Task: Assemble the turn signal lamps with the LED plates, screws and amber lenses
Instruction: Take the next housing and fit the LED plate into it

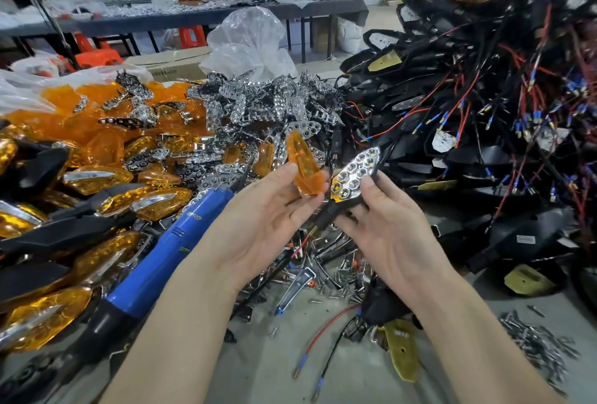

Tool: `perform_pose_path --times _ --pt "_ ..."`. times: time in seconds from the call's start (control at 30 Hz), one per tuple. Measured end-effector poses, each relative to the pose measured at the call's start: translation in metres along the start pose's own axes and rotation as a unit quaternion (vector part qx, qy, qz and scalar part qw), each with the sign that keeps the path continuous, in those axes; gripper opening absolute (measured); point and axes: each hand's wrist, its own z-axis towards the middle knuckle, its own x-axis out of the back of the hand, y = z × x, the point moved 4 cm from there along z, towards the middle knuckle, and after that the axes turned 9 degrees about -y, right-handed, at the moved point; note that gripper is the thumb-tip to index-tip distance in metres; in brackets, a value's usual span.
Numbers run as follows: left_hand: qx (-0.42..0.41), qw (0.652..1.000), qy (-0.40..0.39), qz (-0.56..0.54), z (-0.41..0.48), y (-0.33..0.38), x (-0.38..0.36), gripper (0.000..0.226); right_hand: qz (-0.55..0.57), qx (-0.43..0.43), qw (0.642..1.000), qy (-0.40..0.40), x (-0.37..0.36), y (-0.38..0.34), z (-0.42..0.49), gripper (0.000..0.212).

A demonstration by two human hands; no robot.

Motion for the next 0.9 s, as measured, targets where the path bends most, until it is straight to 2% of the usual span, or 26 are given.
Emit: perform_pose_path --times 0.17,0.33,0.43,0.6,0.73,0.9 --pt "-0.043 0.998 -0.002 0.056 0.001 -0.001 -0.002 0.051 -0.028 0.004 1.0 -0.006 0.004 0.0 0.001 0.027" --pt "-0.052 0.984 -0.025 0.167 0.0 -0.004 -0.006 0.044 -0.049 0.006 0.999 -0.01 0.007 0.0 0.0 0.025" --pt "-0.055 0.984 -0.031 0.168 -0.001 -0.003 -0.005 0.044 -0.056 0.006 0.998 -0.008 0.008 0.001 0.001 0.021" --pt "-0.049 0.979 -0.039 0.194 0.0 -0.002 -0.002 0.046 -0.069 0.006 0.997 -0.02 0.004 0.0 -0.001 0.029" --pt "-0.054 0.973 -0.039 0.22 -0.001 -0.003 -0.001 0.045 -0.064 0.014 0.998 -0.015 -0.001 -0.001 -0.002 0.024" --pt "-0.058 0.938 -0.031 0.339 -0.003 0.003 -0.002 0.035 -0.085 0.031 0.996 -0.013 -0.002 -0.002 -0.003 0.021"
